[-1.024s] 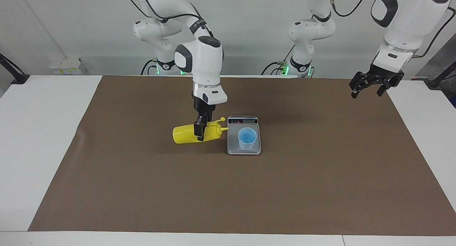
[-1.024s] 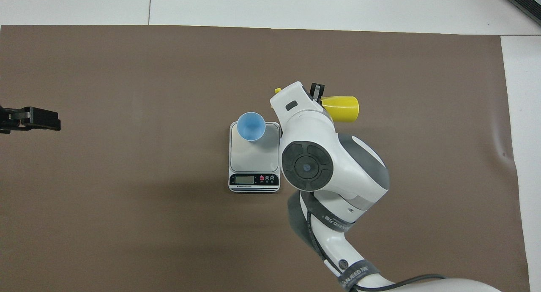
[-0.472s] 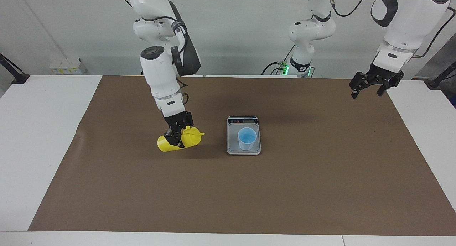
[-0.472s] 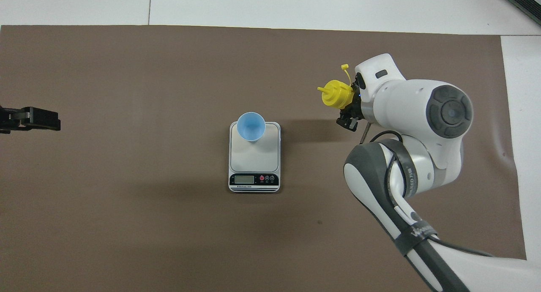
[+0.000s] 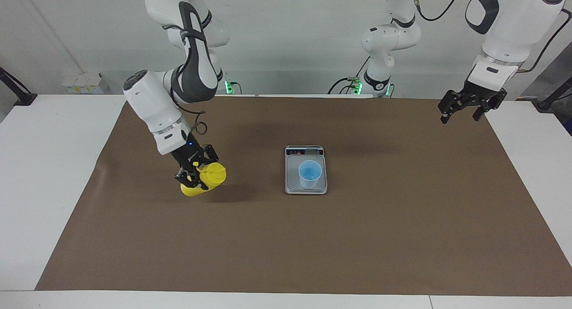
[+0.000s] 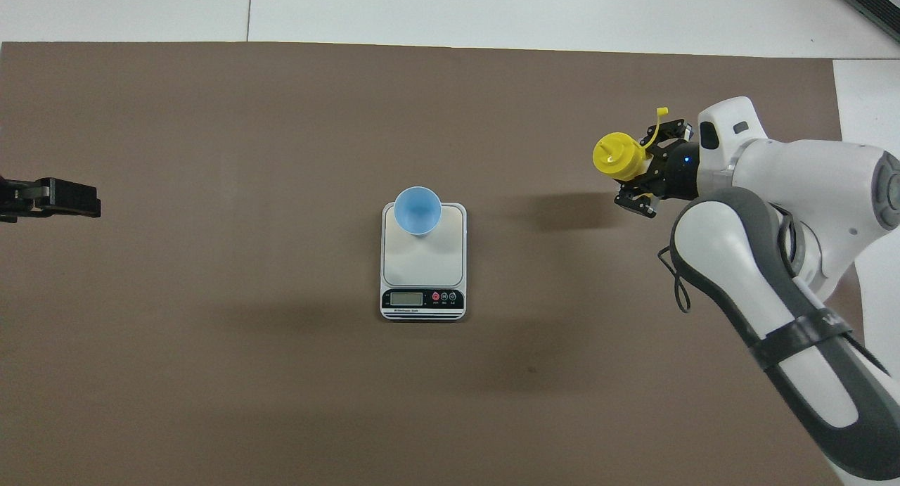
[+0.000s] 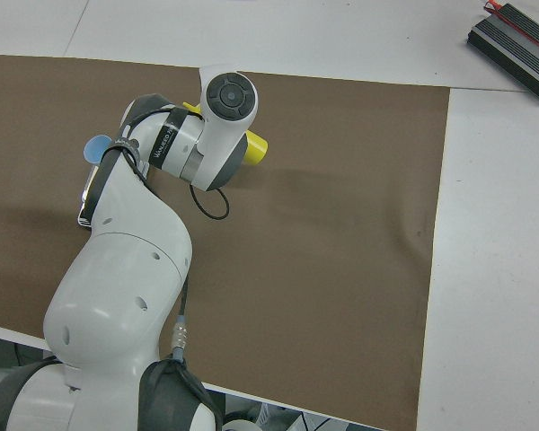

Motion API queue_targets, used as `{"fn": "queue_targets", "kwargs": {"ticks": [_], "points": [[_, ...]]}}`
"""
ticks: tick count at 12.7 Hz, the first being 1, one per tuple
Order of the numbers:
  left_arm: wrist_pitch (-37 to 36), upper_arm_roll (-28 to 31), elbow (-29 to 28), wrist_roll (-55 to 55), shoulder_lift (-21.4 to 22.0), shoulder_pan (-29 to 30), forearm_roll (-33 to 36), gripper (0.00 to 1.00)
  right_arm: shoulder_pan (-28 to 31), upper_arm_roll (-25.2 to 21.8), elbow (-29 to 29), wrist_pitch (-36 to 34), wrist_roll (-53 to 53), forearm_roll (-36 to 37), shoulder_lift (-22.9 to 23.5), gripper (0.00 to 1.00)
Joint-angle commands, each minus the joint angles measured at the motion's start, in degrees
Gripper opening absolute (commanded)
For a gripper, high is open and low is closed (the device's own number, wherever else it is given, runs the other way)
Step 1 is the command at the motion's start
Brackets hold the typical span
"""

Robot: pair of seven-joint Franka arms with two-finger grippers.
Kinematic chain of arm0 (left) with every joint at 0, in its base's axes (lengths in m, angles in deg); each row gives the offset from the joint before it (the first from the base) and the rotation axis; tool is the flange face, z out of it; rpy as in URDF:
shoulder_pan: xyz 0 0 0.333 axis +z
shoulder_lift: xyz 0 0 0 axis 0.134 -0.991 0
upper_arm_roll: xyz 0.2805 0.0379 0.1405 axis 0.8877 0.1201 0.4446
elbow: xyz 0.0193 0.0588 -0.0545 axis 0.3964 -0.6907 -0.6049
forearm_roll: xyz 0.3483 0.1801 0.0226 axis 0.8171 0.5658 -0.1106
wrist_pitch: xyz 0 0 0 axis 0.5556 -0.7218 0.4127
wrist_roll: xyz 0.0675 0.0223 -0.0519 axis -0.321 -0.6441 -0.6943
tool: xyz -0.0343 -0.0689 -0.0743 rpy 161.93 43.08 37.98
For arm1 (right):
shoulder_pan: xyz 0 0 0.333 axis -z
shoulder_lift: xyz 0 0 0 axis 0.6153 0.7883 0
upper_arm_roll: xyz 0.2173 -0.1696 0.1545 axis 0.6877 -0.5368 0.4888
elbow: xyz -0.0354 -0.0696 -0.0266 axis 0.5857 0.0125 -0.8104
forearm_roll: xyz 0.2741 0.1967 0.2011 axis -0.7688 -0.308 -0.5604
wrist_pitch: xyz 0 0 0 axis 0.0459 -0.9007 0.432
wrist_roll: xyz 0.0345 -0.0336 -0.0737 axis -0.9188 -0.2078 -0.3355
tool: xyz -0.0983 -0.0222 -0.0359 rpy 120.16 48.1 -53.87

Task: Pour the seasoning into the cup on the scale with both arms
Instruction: 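Turn the bottle upright and carry it back with the right gripper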

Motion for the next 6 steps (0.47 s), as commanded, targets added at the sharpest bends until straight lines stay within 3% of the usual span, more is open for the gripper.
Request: {"fn": "queue_targets", "kwargs": {"ticks": [1,6], "points": [[-0.71,-0.24,-0.68,0.21,1.21,0.61,0.55,1.0,2.84,0.8,3.37,1.26,-11.1,-11.09,-1.31,0.0],[-0.71,-0.24,-0.68,0.21,1.21,0.61,0.55,1.0,6.01,0.8,8.47,-0.48,-33.96,-36.58,-2.18,0.0]]}}
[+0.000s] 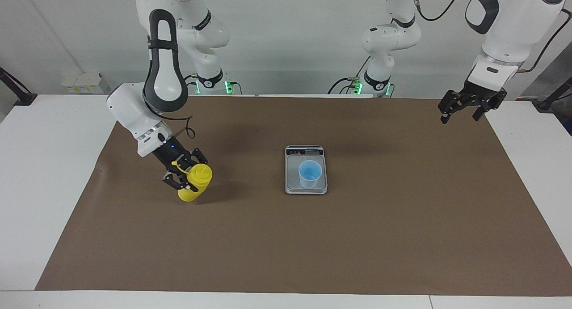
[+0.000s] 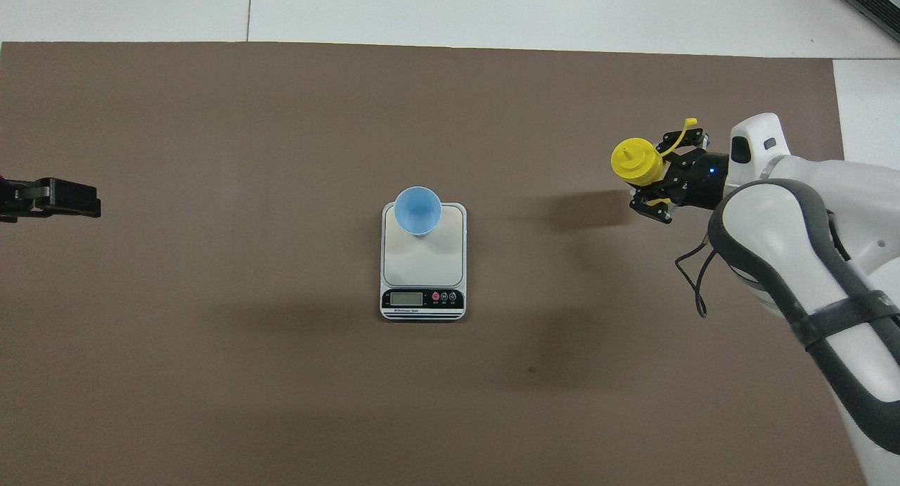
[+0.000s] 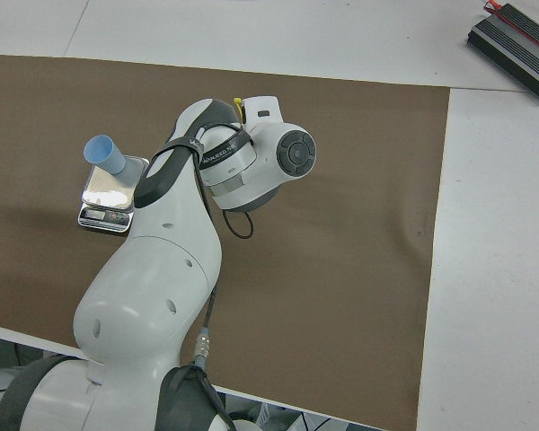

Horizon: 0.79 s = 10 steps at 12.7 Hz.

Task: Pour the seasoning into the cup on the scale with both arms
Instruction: 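Lower the yellow bottle onto the table and open the right gripper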

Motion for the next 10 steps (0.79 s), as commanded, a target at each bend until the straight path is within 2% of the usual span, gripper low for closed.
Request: {"fn": "queue_targets", "kwargs": {"ticks": [1,5,6,8,9,10], "points": [[-0.71,-0.33,-0.68,0.21,1.21,0.61,0.55,1.0,1.99,0.8,3.33,-2.14,-9.84,-10.27,-2.6,0.0],[-0.71,-0.33,-0.68,0.21,1.21,0.61,0.55,1.0,7.34,0.8,6.67,-8.9,-18.91,-15.39,-2.96,0.0],[-0.71,-0.24,-0.68,0.21,1.21,0.61,0.55,1.0,8.57,0.8,7.11,-10.57,-20.32,-16.01,-2.78,0.04],[-0.71,-0.33,-0.68,0.21,1.21,0.61,0.55,1.0,10.16,0.8,7.55,-12.52,-21.39,-16.36,-2.08,0.19],[-0.71,-0.33,-0.68,0.21,1.21,0.61,0.55,1.0,10.86,0.8,7.73,-14.0,-22.87,-17.93,-0.94,0.31],[-0.71,-0.33,-0.68,0.21,1.21,0.61,0.55,1.0,11.22,0.8,7.73,-14.37,-23.23,-18.73,-0.85,0.5]]}}
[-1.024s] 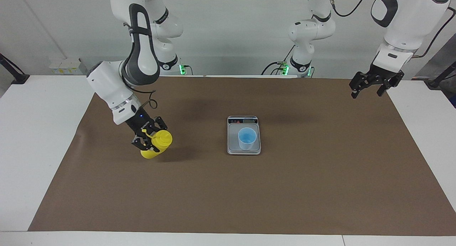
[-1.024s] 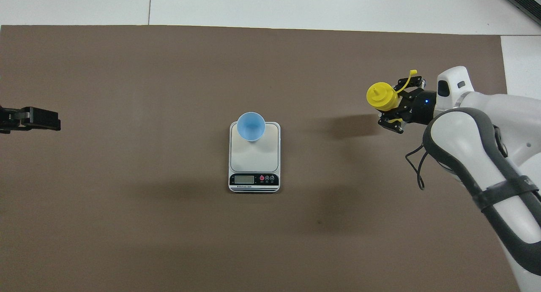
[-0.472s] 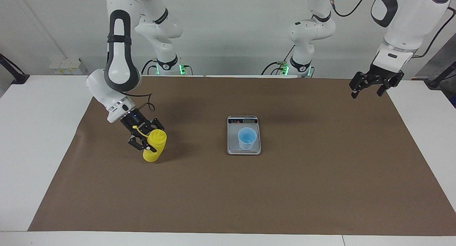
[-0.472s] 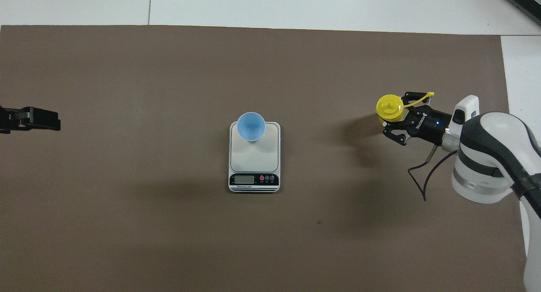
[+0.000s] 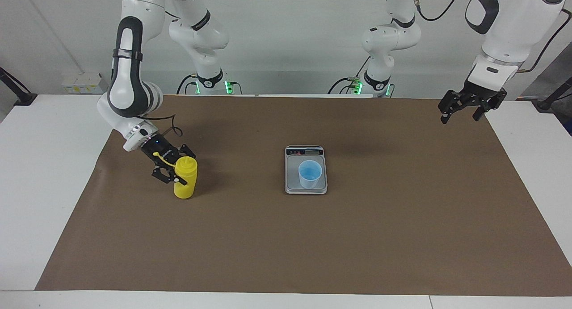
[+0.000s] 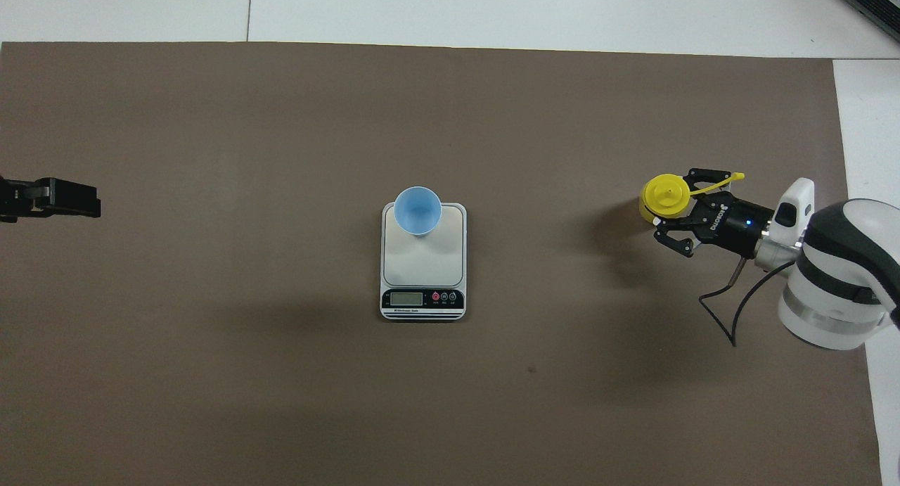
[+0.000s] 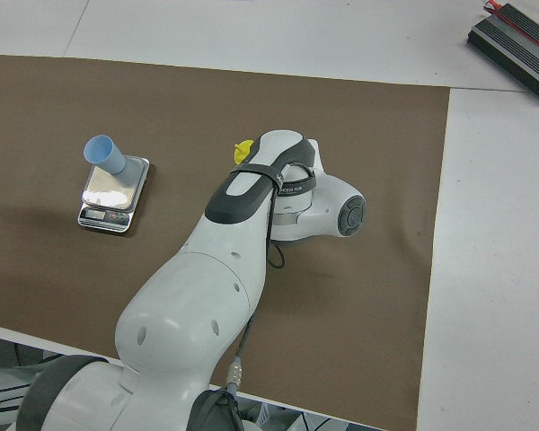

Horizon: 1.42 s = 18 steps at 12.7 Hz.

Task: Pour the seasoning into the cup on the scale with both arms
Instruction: 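Lower the yellow bottle onto the table and open the right gripper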

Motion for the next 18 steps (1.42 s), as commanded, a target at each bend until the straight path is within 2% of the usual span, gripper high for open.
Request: {"fn": "queue_targets", "kwargs": {"ticks": [1,2,7,9,13,18], "points": [[-0.71,-0.33,-0.68,0.21,1.21,0.61,0.55,1.0,1.67,0.77,0.67,-1.96,-2.31,-3.16,-0.38,0.8],[-0.71,-0.24,-0.68,0.21,1.21,0.61,0.55,1.0,2.11,0.68,0.41,-2.22,-1.52,-3.17,-0.47,1.0],[-0.71,-0.24,-0.68,0.21,1.21,0.61,0.55,1.0,2.55,0.07,0.23,-1.44,0.42,-1.76,-1.53,1.0],[-0.71,-0.33,-0.68,0.21,1.21,0.61,0.55,1.0,3.87,0.07,0.23,0.4,1.11,1.21,-1.44,1.0],[-0.71,-0.24,-0.68,0.21,1.21,0.61,0.55,1.0,6.59,0.07,0.5,2.96,3.48,12.8,-1.09,1.0],[-0.71,-0.33,-0.68,0.21,1.21,0.61,0.55,1.0,9.4,0.07,0.41,2.61,13.32,26.34,-1.0,1.0]]}}
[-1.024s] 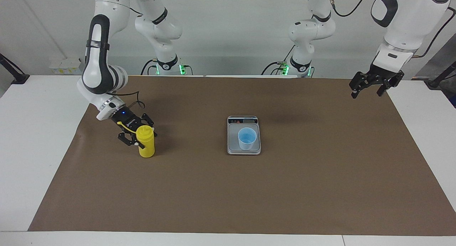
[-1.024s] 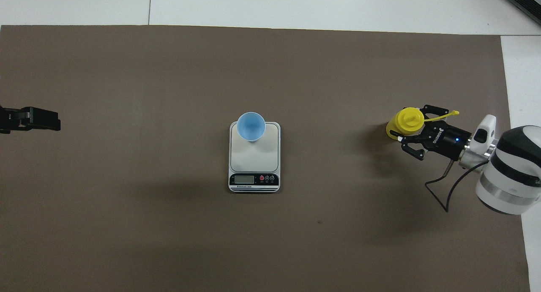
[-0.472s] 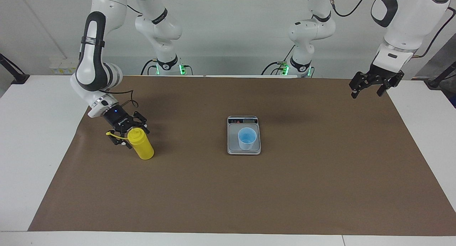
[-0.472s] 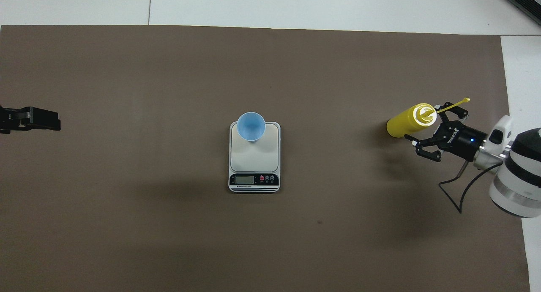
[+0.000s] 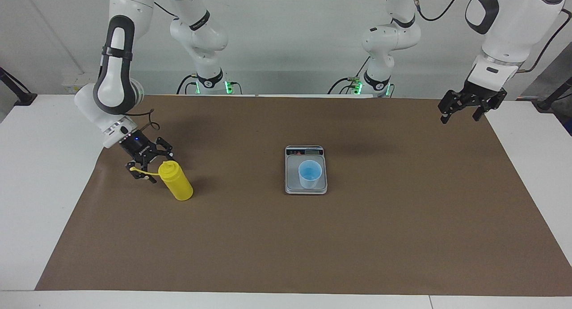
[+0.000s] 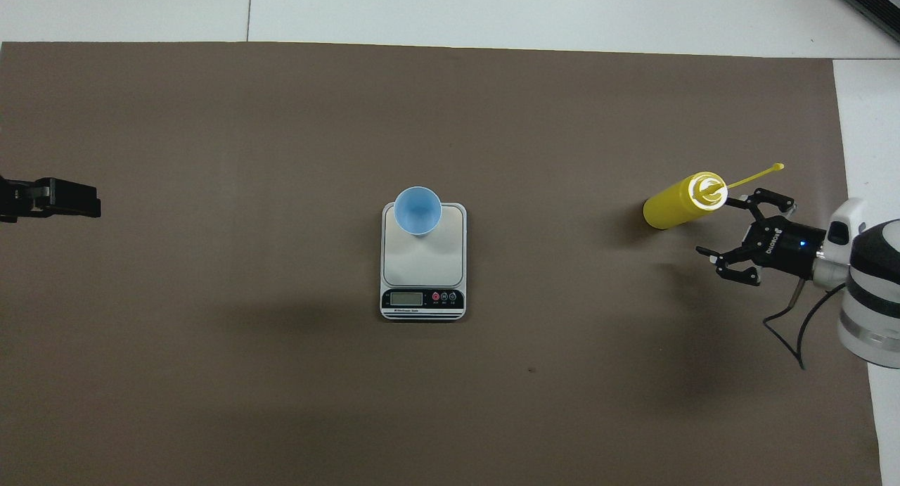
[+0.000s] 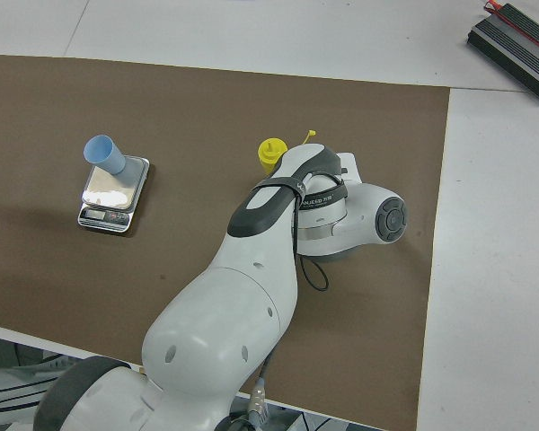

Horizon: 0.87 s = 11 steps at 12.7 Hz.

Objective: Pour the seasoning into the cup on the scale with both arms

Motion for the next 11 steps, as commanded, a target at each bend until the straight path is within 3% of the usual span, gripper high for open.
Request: {"fn": "queue_targets", "kwargs": {"ticks": [1,7,11], "points": [[-0.71,-0.24,-0.68,0.21,1.21,0.61,0.55,1.0,2.17,0.43,0.16,0.39,4.97,6.1,-0.72,1.0],[-0.71,-0.24,-0.68,0.21,1.21,0.61,0.55,1.0,2.97,0.08,-2.21,-1.8,21.91,18.4,-5.63,1.0],[-0.71,-0.33,-0.68,0.21,1.21,0.61,0.55,1.0,2.36,0.17,-3.7,-5.4,42.11,27.81,-10.28,1.0]]}}
